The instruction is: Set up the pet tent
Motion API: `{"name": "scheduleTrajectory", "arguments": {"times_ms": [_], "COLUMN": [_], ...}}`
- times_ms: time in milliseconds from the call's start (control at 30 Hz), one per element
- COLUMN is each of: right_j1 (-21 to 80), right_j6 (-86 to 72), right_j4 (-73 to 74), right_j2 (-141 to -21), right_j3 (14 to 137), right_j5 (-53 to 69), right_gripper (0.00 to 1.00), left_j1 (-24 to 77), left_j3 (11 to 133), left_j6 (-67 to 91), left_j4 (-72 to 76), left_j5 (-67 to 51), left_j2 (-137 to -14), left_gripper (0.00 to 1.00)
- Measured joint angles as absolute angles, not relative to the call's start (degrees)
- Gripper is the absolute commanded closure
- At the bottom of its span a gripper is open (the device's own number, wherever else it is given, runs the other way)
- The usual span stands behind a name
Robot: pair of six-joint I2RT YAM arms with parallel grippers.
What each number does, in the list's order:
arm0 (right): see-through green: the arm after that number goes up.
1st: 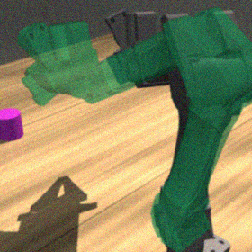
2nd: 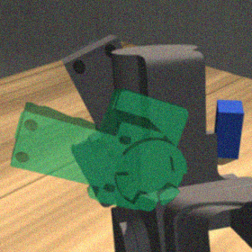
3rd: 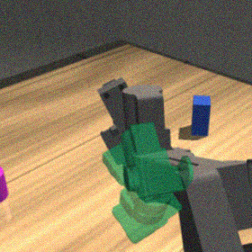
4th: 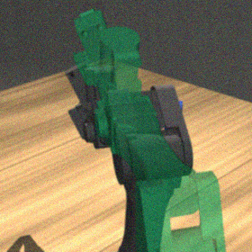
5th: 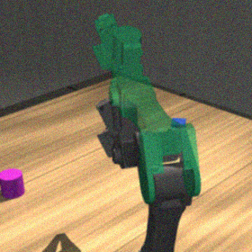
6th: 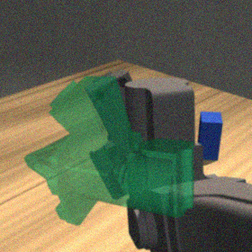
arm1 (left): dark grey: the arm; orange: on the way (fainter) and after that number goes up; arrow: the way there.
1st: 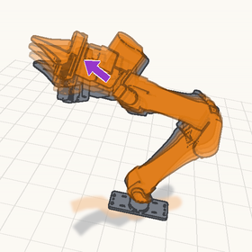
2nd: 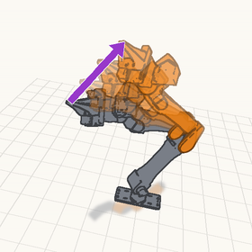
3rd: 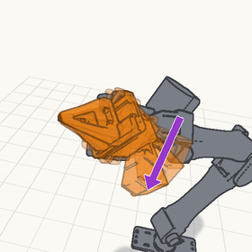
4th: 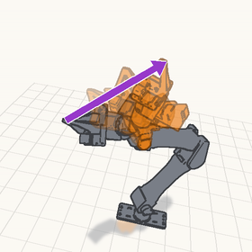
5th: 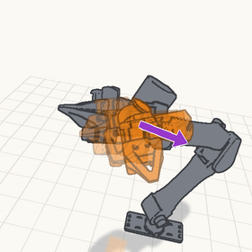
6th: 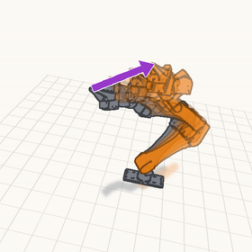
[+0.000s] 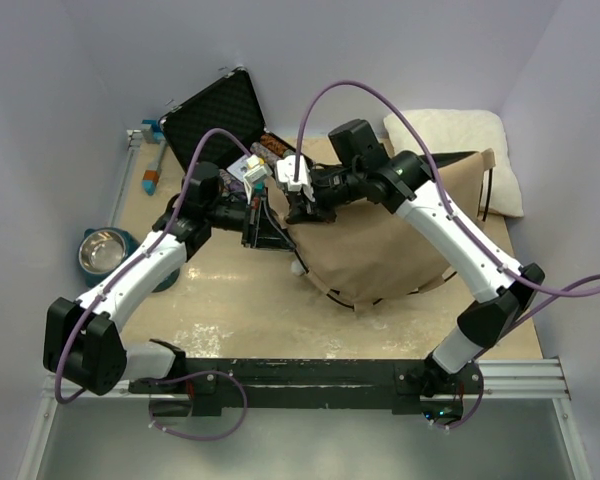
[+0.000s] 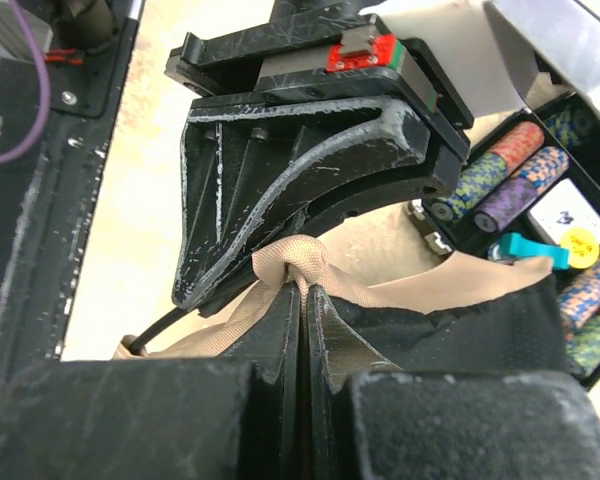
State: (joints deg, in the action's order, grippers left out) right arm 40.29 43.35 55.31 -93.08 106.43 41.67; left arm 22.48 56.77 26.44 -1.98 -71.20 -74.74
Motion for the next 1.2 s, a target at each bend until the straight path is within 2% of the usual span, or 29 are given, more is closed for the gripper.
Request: {"name": "scheduleTrajectory", "arguments": {"times_ms": [1000, 1200], "right_j1": [46.41, 47.62], "right_j6": [52.18, 52.4], "right_j4": [49.71, 48.1], "right_j2": [-86.56, -86.26], "right_j3": [96.33, 96.18], "right_j5": [30.22, 29.91], "right_gripper": [1.0, 1.0], "left_j1": [22.0, 19.84], "left_j3": [56.69, 48.71], "left_j6": [21.61, 28.77], "left_j4": [-9.26, 2.7], "left_j5": [-68.95, -66.54], "left_j2": [-73.49, -67.26], "left_gripper": [1.0, 1.0]}}
